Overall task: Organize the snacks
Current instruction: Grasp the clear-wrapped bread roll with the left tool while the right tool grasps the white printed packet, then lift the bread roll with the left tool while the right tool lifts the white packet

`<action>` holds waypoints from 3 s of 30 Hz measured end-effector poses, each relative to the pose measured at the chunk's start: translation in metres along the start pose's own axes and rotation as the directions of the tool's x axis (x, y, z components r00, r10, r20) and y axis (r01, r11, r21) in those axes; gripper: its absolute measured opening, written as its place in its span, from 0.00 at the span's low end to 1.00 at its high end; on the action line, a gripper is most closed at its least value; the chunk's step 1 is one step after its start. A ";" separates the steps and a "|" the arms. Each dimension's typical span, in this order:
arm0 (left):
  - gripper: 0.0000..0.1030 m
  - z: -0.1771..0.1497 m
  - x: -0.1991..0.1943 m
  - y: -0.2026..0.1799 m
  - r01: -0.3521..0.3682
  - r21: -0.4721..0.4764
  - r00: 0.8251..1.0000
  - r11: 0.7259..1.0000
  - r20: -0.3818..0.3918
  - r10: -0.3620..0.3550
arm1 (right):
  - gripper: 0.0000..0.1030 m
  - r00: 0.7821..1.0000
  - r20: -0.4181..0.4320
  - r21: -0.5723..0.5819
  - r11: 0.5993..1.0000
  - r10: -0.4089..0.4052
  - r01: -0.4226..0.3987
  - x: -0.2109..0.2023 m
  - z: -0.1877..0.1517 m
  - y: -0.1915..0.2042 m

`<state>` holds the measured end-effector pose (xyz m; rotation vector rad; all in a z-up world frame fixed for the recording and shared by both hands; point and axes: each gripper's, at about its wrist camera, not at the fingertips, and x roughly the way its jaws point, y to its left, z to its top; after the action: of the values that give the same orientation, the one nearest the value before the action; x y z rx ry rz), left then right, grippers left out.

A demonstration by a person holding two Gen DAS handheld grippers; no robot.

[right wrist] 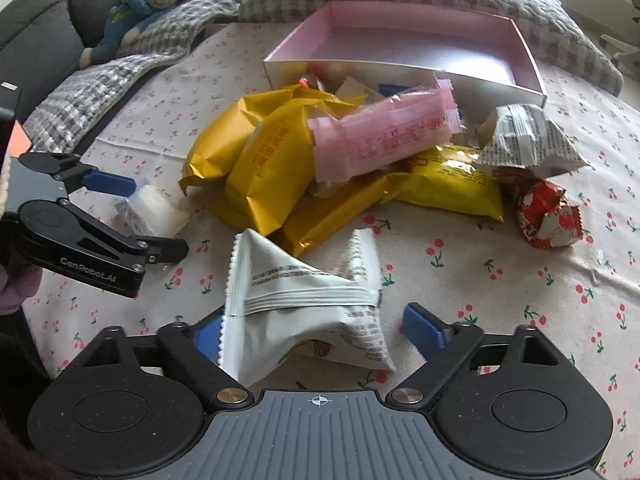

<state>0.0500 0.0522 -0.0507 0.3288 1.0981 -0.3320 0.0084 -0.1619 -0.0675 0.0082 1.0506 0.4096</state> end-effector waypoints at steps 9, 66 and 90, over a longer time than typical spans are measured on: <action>0.71 -0.004 -0.011 -0.006 -0.004 0.029 0.999 1.000 0.048 0.003 | 0.67 0.999 0.020 0.038 0.999 0.029 -0.030 -0.005 0.002 -0.006; 0.09 -0.001 -0.017 0.052 -0.086 -0.655 0.993 0.751 0.009 0.121 | 0.55 0.995 0.099 0.155 0.988 0.001 -0.016 -0.041 0.019 -0.025; 0.19 -0.017 -0.025 0.025 -0.037 -0.673 0.998 0.739 0.016 0.065 | 0.55 0.997 0.076 0.145 0.989 -0.015 0.004 -0.040 0.022 -0.021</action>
<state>0.0360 0.0849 -0.0329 -0.3013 1.0951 0.1273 0.0163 -0.1900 -0.0273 0.1478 1.0016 0.3210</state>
